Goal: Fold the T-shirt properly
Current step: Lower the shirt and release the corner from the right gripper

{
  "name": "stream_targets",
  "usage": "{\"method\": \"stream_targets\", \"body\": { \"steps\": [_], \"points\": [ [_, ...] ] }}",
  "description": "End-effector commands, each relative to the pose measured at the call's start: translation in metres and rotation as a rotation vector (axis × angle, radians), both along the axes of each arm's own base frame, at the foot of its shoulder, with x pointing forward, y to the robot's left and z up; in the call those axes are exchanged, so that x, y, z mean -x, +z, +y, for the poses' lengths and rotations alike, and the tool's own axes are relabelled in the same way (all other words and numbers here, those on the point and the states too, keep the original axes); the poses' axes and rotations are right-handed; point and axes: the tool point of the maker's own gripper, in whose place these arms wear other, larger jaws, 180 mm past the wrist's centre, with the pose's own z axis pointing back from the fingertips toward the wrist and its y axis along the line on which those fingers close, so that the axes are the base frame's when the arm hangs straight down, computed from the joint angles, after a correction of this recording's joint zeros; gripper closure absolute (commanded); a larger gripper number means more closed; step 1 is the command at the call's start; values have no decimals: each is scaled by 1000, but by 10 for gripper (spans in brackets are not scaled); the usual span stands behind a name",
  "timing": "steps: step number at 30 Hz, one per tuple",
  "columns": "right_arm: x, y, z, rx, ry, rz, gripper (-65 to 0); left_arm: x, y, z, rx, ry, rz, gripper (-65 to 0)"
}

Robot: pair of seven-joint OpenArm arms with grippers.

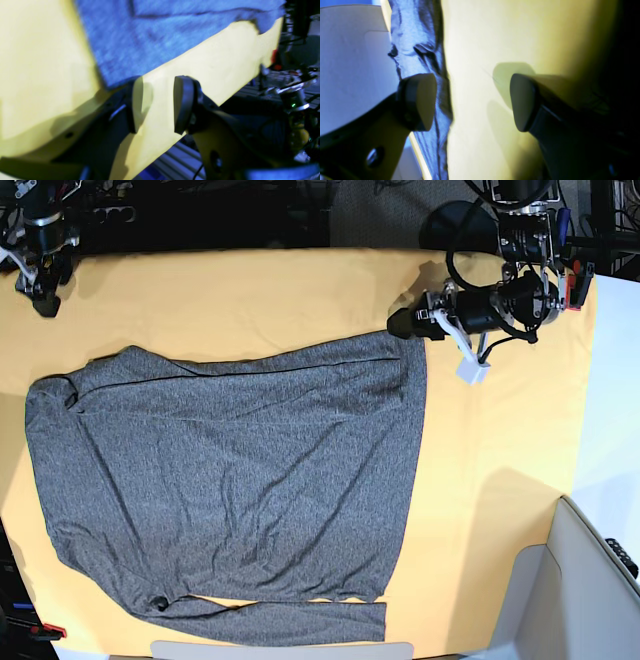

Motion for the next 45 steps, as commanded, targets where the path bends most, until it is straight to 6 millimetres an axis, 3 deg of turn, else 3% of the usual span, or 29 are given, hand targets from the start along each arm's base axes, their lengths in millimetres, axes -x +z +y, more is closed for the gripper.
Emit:
{"method": "stream_targets", "body": {
  "steps": [1, 10, 17, 23, 30, 39, 45],
  "points": [
    [6, 6, -5, -2, -19, 0, -464, -2, 9, 0, 9, -7, -26, -204],
    [-13, 55, -6, 18, 16, -179, -464, 8, 5, -2, 9, -16, -7, -204],
    [-53, 79, -13, 19, 47, -299, -464, 13, 2, -1, 8, -13, 8, -204],
    [-96, 61, -3, -78, 62, -339, -464, 14, 2, -1, 6, -16, 9, -204],
    [-122, 31, 8, -186, 55, -325, -464, 14, 2, 0, 2, -13, 8, -204],
    [-125, -2, 20, -286, 48, -281, -464, 16, 0, 1, 2, -12, 14, -204],
    [-128, 14, 24, -233, 94, -295, -464, 17, 0, -1, 3, -18, 16, -204]
  ]
}}
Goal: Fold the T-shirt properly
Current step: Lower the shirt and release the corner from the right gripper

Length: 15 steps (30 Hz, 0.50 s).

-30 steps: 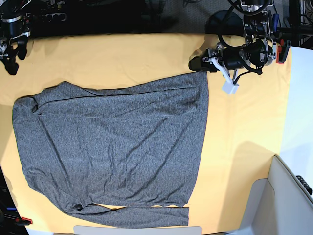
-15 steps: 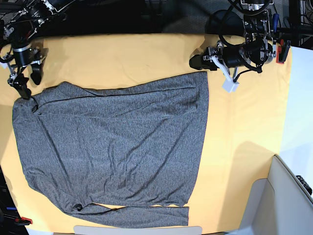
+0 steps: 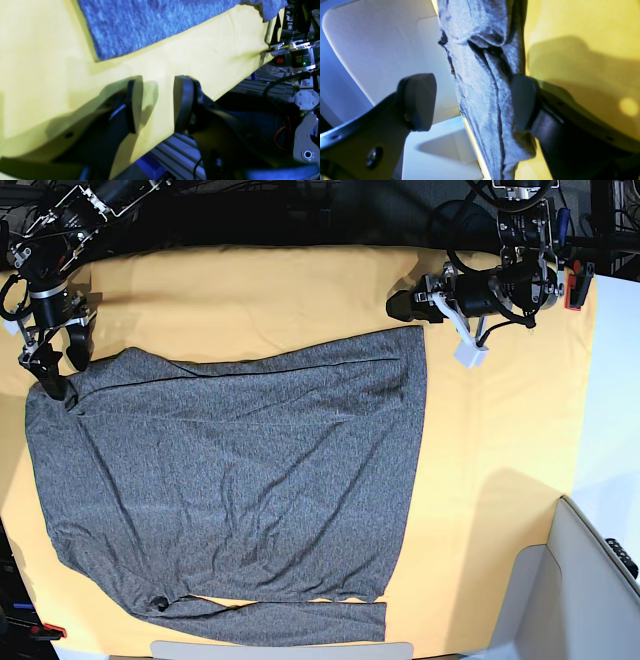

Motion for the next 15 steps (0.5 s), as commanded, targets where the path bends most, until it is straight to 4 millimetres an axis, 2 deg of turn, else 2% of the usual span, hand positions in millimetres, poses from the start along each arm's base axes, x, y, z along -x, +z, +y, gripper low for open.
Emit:
{"method": "stream_targets", "body": {
  "steps": [1, 9, 12, 15],
  "points": [
    [1, 7, 1, 14, 12, -8, -464, -3, 7, 0, 8, -9, -21, -204],
    [0, 38, -2, 177, 55, -88, -464, -4, 7, 1, 5, -10, -22, -204],
    [-3, 39, 4, 199, 87, -100, -464, -4, 7, 1, 5, -10, -22, -204],
    [2, 34, 6, 198, 92, -81, -464, -3, 8, 2, 3, -12, -21, -204]
  ]
}}
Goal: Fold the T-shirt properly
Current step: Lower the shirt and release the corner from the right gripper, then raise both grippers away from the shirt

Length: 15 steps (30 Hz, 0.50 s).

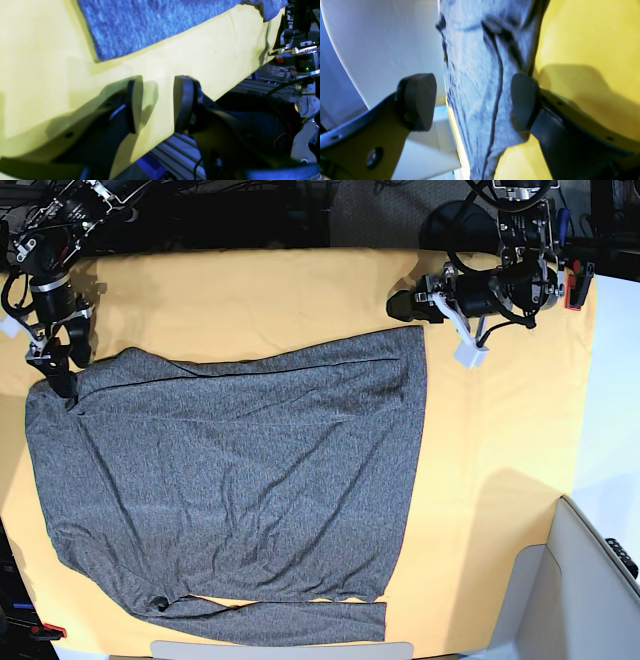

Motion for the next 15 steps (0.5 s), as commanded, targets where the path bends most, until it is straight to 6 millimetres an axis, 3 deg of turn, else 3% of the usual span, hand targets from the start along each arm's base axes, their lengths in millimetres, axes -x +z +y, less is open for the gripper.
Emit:
{"method": "stream_targets", "body": {
  "steps": [1, 6, 15],
  "points": [
    [-1, 13, -6, 34, -4, -35, -464, -3, 10, 1, 1, -12, -29, -204],
    [25, -10, -9, -5, -26, 66, -464, 3, 29, 2, -112, -64, -119, -204],
    [68, -36, -16, -20, -43, 208, -464, 34, 25, 2, -132, -20, -36, -204]
  ]
}}
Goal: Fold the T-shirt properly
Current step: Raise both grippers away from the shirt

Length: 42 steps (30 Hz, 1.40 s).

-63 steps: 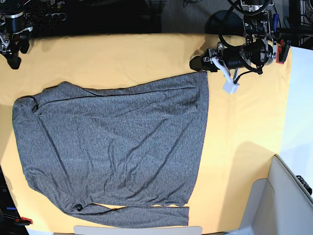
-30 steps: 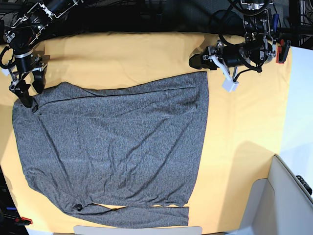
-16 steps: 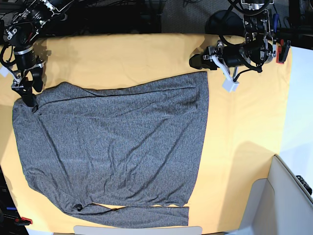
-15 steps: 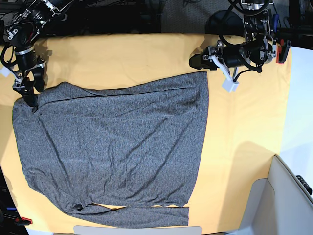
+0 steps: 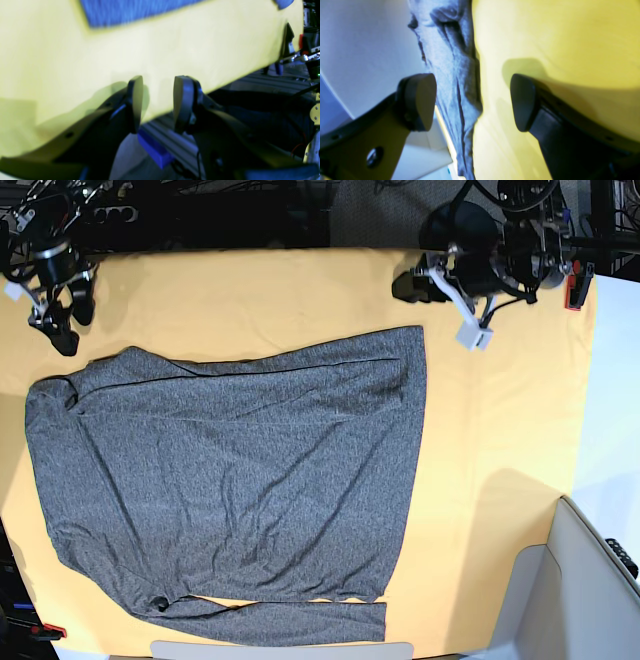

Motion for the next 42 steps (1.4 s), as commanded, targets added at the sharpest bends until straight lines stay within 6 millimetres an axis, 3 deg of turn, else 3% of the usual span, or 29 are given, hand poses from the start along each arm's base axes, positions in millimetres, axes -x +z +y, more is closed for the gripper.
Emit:
{"method": "stream_targets", "body": {
  "steps": [1, 5, 8, 13, 19, 24, 26, 30, 37, 42],
  "points": [
    [10, -3, -10, 33, -3, 57, -464, 0, 7, -2, 13, -1, -16, -204],
    [28, -12, -12, 22, -12, 115, -464, 13, 7, -5, 14, -7, 1, -204],
    [30, -9, -15, 16, -30, 124, -464, 15, 10, -7, 14, -12, -5, -204],
    [19, 9, -14, 55, -17, 88, -464, 18, 13, -14, 31, -7, -8, -204],
    [7, 9, -2, 53, 20, 77, -464, 26, 11, -14, 32, -7, 10, -204],
    [-13, 35, 8, 104, 70, 14, -464, 32, 18, -17, 26, -20, -7, -204],
    [-21, 48, 16, 136, 103, -12, -464, 40, 17, -15, 19, -16, 9, -204],
    [-27, 51, 23, 173, 127, -7, -464, 51, 17, -1, -6, 24, 27, -204],
    [-18, 44, 25, 158, 118, 13, -464, 70, 13, 18, -41, 77, 78, -204],
    [1, 42, 26, 141, 104, 31, -464, 86, 16, 11, 5, 82, 113, -204]
  ]
}}
